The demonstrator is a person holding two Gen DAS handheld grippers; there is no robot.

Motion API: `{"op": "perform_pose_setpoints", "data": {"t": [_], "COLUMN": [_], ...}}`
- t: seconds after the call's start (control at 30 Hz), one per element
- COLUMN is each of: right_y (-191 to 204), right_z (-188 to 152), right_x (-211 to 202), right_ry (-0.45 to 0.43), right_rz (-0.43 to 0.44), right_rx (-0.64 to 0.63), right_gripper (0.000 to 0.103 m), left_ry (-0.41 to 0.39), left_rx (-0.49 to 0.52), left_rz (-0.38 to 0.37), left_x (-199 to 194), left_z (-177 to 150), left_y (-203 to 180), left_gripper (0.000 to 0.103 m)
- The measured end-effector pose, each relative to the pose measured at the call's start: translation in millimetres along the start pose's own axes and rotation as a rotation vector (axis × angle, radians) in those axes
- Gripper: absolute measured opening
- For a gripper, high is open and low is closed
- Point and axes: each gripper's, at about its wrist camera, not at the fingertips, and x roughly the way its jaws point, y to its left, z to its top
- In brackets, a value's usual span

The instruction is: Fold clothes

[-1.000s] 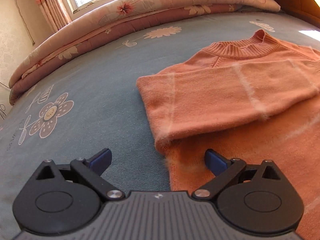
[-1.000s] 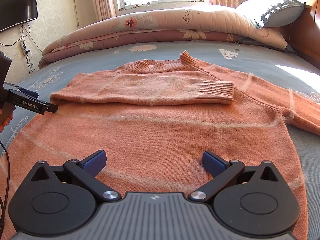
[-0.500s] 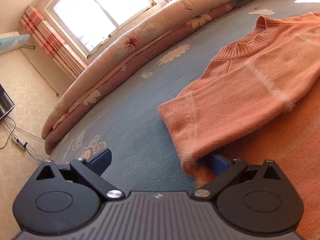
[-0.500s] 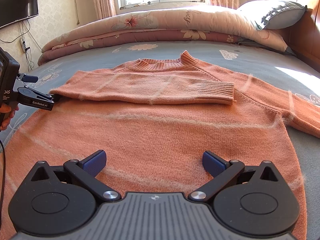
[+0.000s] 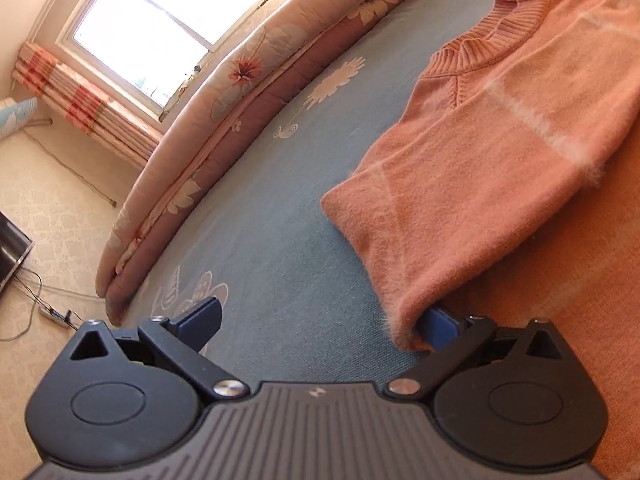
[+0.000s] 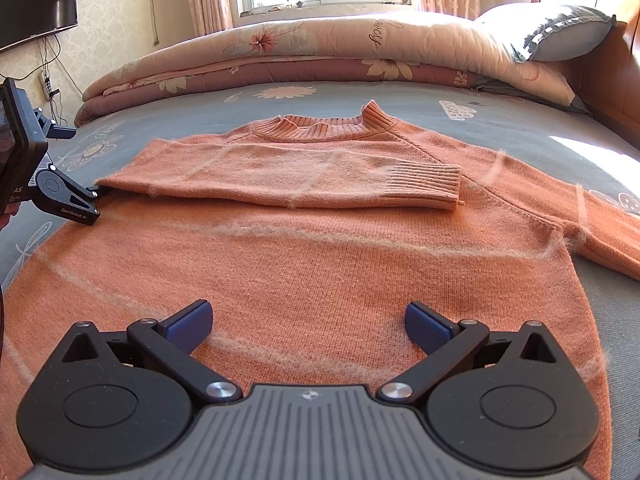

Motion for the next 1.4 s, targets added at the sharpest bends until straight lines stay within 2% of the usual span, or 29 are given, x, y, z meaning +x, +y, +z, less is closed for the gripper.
{"op": "perform_pose_setpoints", "data": {"t": [0.07, 0.13, 0.2, 0.27, 0.57, 0.67, 0.93, 1.0, 1.07, 1.23, 1.3, 1.4], "right_y": [-0.1, -0.3, -0.7, -0.8, 0.6, -1.2, -12.1, -21.6, -37.8, -67.7, -77.6, -88.4], "right_z": [0.3, 0.3, 0.2, 0.3, -0.1, -0.2, 2.2, 5.1, 10.5, 29.9, 38.4, 47.2], "right_x": [0.1, 0.1, 0.1, 0.3, 0.3, -0.7, -4.5, -8.4, -14.2, -8.7, -3.4, 14.7], "right_ry": [0.000, 0.000, 0.000, 0.001, 0.000, -0.002, 0.004, -0.009, -0.044, -0.070, -0.069, -0.030], "right_rz": [0.000, 0.001, 0.002, 0.001, 0.001, 0.008, 0.073, 0.116, 0.195, 0.337, 0.382, 0.392], "right_rx": [0.000, 0.001, 0.003, 0.002, 0.002, 0.011, 0.008, 0.059, 0.164, 0.434, 0.539, 0.666], "right_gripper": [0.103, 0.103, 0.103, 0.103, 0.103, 0.103, 0.103, 0.103, 0.095, 0.078, 0.077, 0.075], "left_ry": [0.039, 0.045, 0.036, 0.052, 0.010, 0.110, 0.030, 0.009, -0.011, -0.001, 0.021, 0.023], "left_rx": [-0.147, -0.211, -0.192, -0.114, -0.344, -0.285, -0.394, -0.422, -0.449, -0.546, -0.558, -0.592], "left_rz": [-0.099, -0.140, -0.146, -0.140, -0.202, -0.182, -0.229, -0.240, -0.252, -0.299, -0.258, -0.269], "left_x": [11.6, 10.4, -1.1, -15.5, -4.8, 20.2, -19.7, -29.7, -39.8, -13.9, -2.8, 3.6], "left_z": [-7.4, -11.3, -16.1, -22.4, 2.4, 2.3, -23.2, -29.6, -36.0, -53.0, -56.4, -61.3], "left_y": [21.9, 31.5, 30.4, 24.5, 55.2, 31.3, 50.5, 55.4, 60.3, 46.8, 40.2, 39.4], "left_gripper": [0.103, 0.103, 0.102, 0.102, 0.102, 0.102, 0.101, 0.101, 0.101, 0.101, 0.101, 0.103]}}
